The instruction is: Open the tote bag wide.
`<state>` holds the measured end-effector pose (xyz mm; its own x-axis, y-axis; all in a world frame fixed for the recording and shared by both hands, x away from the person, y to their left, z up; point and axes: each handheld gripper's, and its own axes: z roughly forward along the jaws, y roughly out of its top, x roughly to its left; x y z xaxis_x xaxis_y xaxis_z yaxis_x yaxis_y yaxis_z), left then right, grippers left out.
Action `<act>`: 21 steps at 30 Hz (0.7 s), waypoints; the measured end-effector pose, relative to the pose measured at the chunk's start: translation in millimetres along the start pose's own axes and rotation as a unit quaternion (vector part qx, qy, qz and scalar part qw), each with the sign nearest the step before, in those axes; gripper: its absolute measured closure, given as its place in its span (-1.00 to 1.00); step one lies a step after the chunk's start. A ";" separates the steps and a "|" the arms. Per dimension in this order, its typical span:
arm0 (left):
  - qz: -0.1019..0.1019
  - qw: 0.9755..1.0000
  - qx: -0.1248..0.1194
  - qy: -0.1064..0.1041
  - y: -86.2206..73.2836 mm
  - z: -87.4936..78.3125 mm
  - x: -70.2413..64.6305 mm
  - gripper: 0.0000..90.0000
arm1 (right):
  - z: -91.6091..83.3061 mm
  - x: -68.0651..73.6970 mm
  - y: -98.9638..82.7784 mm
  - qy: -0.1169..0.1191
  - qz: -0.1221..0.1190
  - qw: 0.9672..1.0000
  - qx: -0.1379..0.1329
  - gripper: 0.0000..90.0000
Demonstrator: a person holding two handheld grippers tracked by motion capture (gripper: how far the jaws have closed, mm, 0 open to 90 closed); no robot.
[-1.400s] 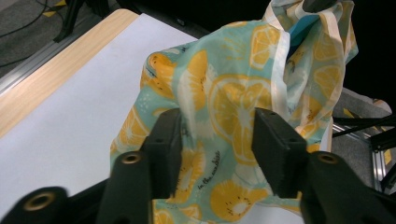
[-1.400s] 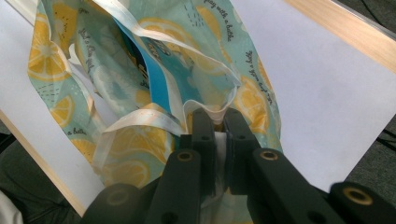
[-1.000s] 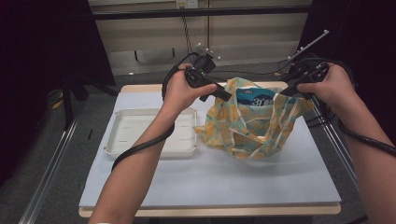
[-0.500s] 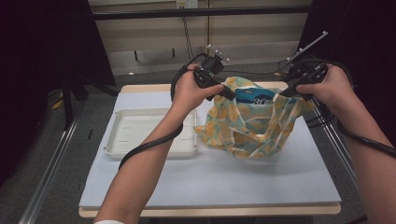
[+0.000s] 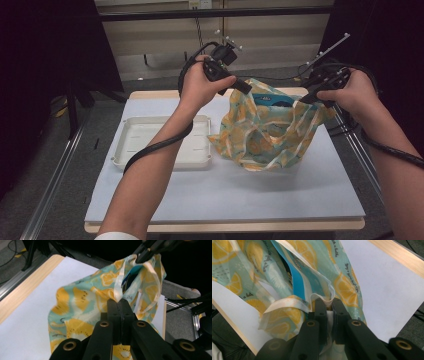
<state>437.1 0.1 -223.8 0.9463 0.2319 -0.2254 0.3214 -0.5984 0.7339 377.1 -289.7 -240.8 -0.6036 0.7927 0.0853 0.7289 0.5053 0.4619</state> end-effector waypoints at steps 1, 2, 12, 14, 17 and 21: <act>0.001 1.000 -0.005 -0.001 3.5 0.0 -1.1 1.00 | 0.0 -0.2 0.0 0.000 0.000 1.000 0.000 0.89; 0.004 1.000 -0.005 0.002 6.2 0.5 -2.1 1.00 | 0.1 -0.4 -0.1 0.001 0.001 1.000 0.000 0.89; 0.004 1.000 -0.004 0.007 20.6 19.8 4.1 1.00 | -0.7 -2.2 -1.1 0.002 0.004 1.000 0.001 0.89; 0.002 1.000 0.004 0.009 20.5 26.6 7.8 1.00 | -0.3 -2.8 -1.3 0.004 0.005 1.000 -0.002 0.89; -0.001 1.000 0.007 0.010 20.6 31.0 12.1 1.00 | -0.5 -3.2 -1.5 0.005 0.006 1.000 0.000 0.89; 0.001 1.000 0.018 0.015 21.0 37.9 13.1 1.00 | 2.4 -5.9 -3.2 0.010 0.008 1.000 -0.001 0.89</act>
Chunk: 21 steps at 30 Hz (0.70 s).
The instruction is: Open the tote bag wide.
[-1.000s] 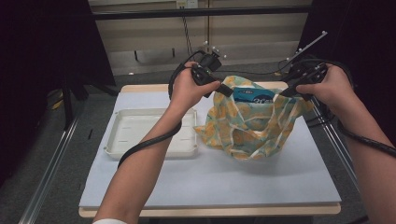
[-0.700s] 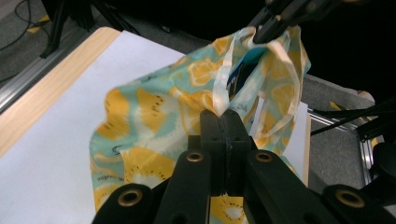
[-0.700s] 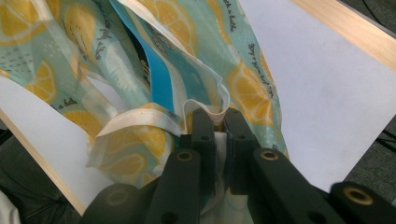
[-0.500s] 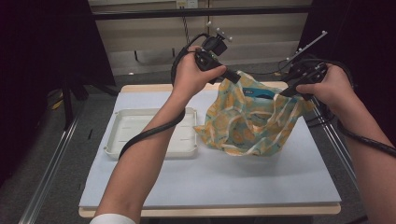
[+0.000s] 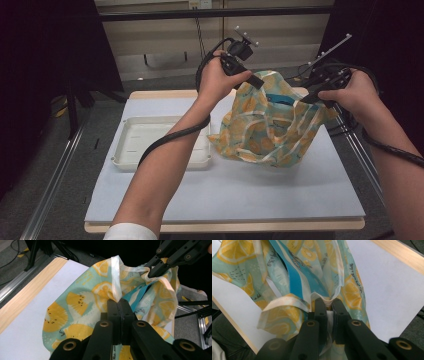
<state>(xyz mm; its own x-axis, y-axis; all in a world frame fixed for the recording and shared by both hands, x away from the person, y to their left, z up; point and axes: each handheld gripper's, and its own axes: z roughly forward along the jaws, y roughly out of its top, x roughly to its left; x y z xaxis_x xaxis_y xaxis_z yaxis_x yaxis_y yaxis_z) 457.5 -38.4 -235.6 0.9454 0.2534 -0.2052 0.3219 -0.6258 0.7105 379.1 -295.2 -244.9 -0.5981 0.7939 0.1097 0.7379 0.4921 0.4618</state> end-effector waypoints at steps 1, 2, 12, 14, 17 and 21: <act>-0.001 1.000 0.007 -0.002 -0.4 2.4 0.0 1.00 | 1.6 -0.5 -0.7 0.001 0.001 1.000 -0.004 0.89; -0.001 1.000 0.011 0.001 -0.7 4.1 -0.4 0.99 | 3.0 -1.3 -1.5 0.002 0.000 1.000 -0.001 0.89; -0.013 1.000 0.020 -0.009 -6.5 12.8 -0.5 0.99 | 3.5 -2.1 -2.5 -0.005 -0.001 1.000 0.001 0.76; -0.010 1.000 0.020 -0.010 -7.7 12.9 -0.4 0.98 | 2.2 -1.9 -2.4 -0.009 -0.002 1.000 -0.001 0.65; -0.012 1.000 0.019 -0.009 -8.7 13.0 -0.8 0.98 | -0.6 -3.3 -2.6 -0.014 -0.006 1.000 -0.002 0.52; -0.009 1.000 0.021 -0.009 -9.2 12.5 -0.3 0.98 | -7.0 -4.5 -2.6 -0.022 -0.004 1.000 -0.002 0.39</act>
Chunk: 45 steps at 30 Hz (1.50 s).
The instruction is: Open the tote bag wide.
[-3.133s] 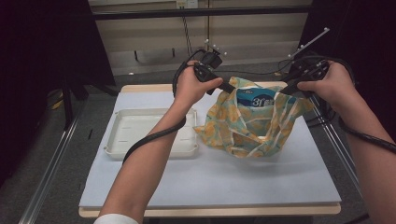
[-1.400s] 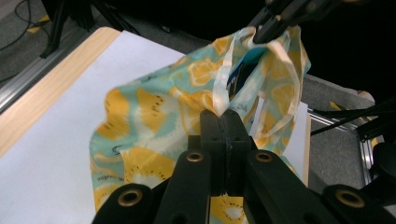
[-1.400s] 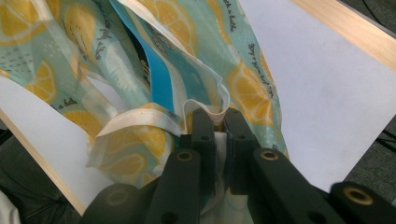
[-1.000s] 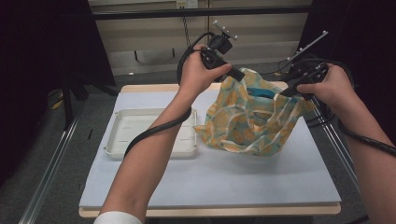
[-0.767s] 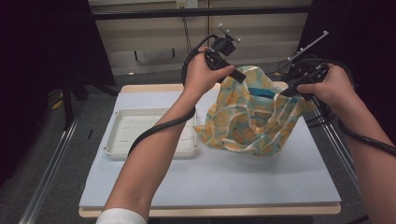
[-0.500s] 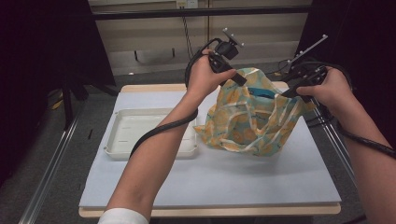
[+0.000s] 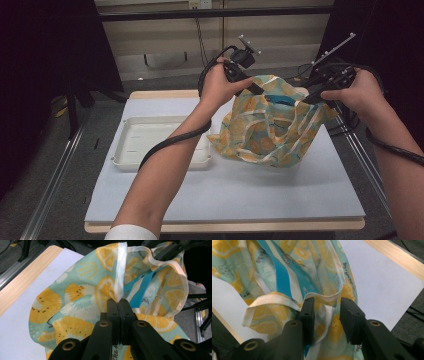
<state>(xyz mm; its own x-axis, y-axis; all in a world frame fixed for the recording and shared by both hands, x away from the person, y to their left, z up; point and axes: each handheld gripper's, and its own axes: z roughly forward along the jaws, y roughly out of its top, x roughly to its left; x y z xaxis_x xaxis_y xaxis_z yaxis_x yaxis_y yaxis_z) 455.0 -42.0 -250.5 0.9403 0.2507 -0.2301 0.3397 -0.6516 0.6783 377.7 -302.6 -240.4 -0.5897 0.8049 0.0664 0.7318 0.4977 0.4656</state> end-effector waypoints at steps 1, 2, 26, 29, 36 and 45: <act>-0.002 1.000 0.001 0.001 0.0 -0.2 -0.2 0.98 | -1.5 0.0 -0.1 -0.001 0.002 1.000 0.000 0.38; -0.002 1.000 0.002 0.000 0.0 -0.1 -0.3 0.98 | -3.0 -0.3 -0.2 0.000 0.001 1.000 -0.001 0.34; -0.002 1.000 0.011 0.004 -0.2 0.1 -0.2 0.97 | -34.0 10.4 1.4 0.015 -0.007 1.000 -0.010 0.03; -0.011 1.000 0.003 0.005 -0.7 0.8 -0.8 0.97 | -29.6 15.7 3.0 0.023 -0.017 1.000 -0.007 0.06; -0.011 1.000 0.004 0.005 -1.1 0.9 -0.7 0.97 | -15.0 22.9 9.4 0.037 -0.025 0.999 0.007 0.60; -0.014 1.000 0.003 -0.003 -4.4 2.0 3.2 0.97 | -22.9 15.6 18.5 0.035 0.021 0.998 -0.045 0.97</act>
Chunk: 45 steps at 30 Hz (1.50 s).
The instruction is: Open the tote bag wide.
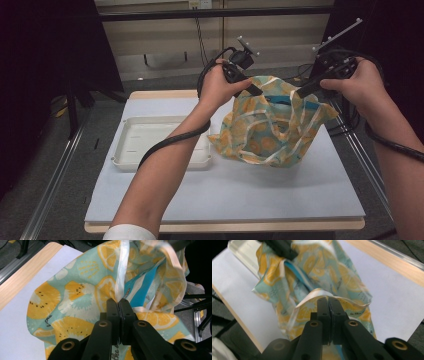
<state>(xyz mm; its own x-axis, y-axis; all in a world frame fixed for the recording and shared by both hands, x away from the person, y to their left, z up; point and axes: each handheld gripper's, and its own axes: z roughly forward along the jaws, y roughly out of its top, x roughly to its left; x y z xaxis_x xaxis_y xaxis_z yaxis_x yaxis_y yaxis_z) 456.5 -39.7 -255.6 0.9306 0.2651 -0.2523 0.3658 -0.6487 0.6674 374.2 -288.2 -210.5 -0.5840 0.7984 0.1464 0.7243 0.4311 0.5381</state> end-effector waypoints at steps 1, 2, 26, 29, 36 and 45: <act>0.001 1.000 0.002 0.000 -0.5 -0.1 0.7 0.97 | -0.5 -1.1 1.3 -0.002 0.000 1.000 -0.007 0.97; -0.004 1.000 -0.002 0.000 -1.1 0.5 0.6 0.97 | -0.4 -1.7 2.3 -0.004 0.003 1.000 -0.014 0.98; 0.008 1.000 -0.019 0.010 -5.2 -20.0 -0.4 0.25 | 40.7 -2.6 -0.4 -0.006 0.010 0.999 0.035 0.97; 0.013 1.000 -0.024 0.013 -3.5 -23.5 -4.0 0.13 | 40.5 -2.1 -0.5 -0.005 0.008 0.999 0.038 0.97; 0.023 1.000 -0.014 0.009 -3.8 -25.3 -11.3 -0.02 | 40.7 -1.8 -1.5 -0.005 0.006 0.999 0.035 0.97; 0.030 1.000 -0.001 0.002 -9.3 -22.4 -14.8 0.13 | 39.8 -2.5 -2.8 -0.007 0.005 0.999 0.036 0.97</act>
<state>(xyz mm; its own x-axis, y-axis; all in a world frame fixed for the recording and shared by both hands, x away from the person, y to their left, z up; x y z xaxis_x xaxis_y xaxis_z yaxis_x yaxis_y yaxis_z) 439.0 -21.6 -242.4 0.9507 0.2295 -0.2084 0.3095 -0.6617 0.6829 388.1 -274.7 -245.4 -0.5722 0.8080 0.1404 0.7545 0.4515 0.4762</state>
